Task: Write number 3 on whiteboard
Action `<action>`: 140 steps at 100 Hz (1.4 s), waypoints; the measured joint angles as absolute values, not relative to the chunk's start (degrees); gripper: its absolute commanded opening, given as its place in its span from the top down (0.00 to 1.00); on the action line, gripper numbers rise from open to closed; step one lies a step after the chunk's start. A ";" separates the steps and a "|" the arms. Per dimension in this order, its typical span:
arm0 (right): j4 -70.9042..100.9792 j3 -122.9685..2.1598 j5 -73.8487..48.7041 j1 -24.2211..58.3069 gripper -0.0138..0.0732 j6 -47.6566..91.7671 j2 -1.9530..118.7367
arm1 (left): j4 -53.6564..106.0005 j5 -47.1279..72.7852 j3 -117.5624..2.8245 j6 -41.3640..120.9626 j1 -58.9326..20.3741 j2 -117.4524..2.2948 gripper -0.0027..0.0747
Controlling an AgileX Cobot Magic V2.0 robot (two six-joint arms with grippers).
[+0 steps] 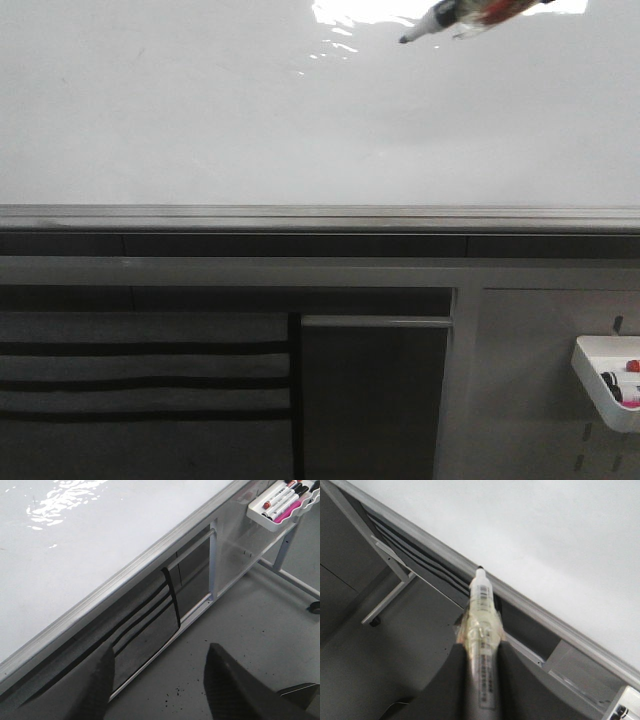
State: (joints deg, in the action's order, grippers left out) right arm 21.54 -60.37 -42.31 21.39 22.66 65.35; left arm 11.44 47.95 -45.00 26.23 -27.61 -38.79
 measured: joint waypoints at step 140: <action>13.70 -75.59 -45.70 23.20 0.90 17.18 90.47 | 11.54 46.98 -45.00 26.23 -27.61 -38.79 0.49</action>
State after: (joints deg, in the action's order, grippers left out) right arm 13.70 -75.59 -45.70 23.20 17.18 90.47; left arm 11.54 46.98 -45.00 26.23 -27.61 -38.79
